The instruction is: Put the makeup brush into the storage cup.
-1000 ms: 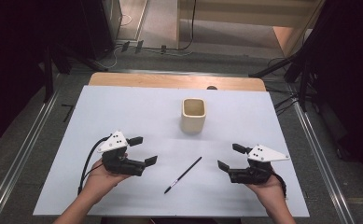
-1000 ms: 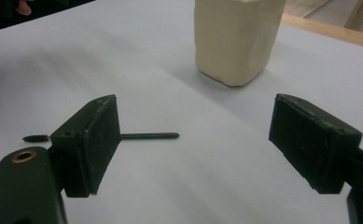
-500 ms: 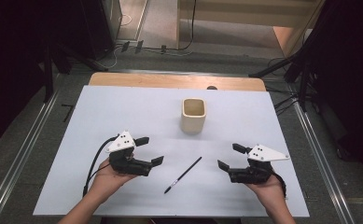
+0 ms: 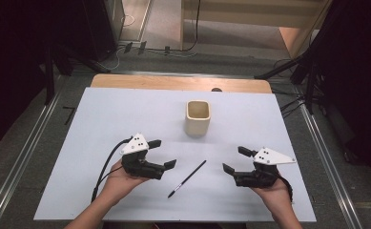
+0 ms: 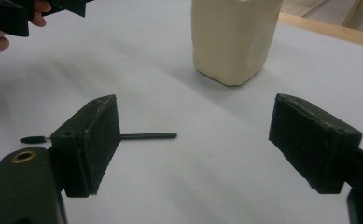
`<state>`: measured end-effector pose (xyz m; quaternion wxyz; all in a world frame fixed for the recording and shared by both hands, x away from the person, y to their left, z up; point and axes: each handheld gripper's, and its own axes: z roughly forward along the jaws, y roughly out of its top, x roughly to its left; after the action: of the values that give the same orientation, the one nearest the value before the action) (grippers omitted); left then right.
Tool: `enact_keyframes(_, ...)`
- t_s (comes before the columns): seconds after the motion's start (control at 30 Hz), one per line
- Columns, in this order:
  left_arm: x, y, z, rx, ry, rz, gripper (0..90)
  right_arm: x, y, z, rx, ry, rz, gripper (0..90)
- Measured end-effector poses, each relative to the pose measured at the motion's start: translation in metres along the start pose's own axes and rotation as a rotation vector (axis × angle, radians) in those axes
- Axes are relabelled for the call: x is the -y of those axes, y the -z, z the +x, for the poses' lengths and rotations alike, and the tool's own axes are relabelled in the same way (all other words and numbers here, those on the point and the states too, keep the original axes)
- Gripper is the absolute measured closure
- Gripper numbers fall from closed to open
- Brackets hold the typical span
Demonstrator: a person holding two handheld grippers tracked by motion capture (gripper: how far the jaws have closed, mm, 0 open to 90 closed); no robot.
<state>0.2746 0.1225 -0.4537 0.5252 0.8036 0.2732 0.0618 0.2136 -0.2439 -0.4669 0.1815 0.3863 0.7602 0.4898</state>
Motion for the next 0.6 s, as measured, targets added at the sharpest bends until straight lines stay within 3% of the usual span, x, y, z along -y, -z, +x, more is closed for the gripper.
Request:
enact_keyframes(0.23,-0.002,-0.009,-0.005,0.005,0.002,-0.005,10.2,0.0,0.0,0.0,0.0,-0.001,0.001,17.7)
enact_keyframes(0.33,-0.004,-0.015,-0.009,0.004,-0.031,0.031,10.2,0.0,0.001,0.001,0.001,-0.001,0.002,17.7)
enact_keyframes(0.5,-0.012,-0.017,-0.015,-0.004,-0.046,0.068,10.2,0.0,0.001,0.001,0.002,0.007,0.008,17.7)
enact_keyframes(0.57,-0.016,-0.017,-0.018,-0.009,-0.05,0.098,10.2,0.0,0.0,0.001,0.004,0.004,0.009,17.7)
enact_keyframes(0.6,-0.021,-0.019,-0.02,-0.006,-0.043,0.147,10.2,0.0,0.001,0.001,0.006,0.001,0.01,17.7)
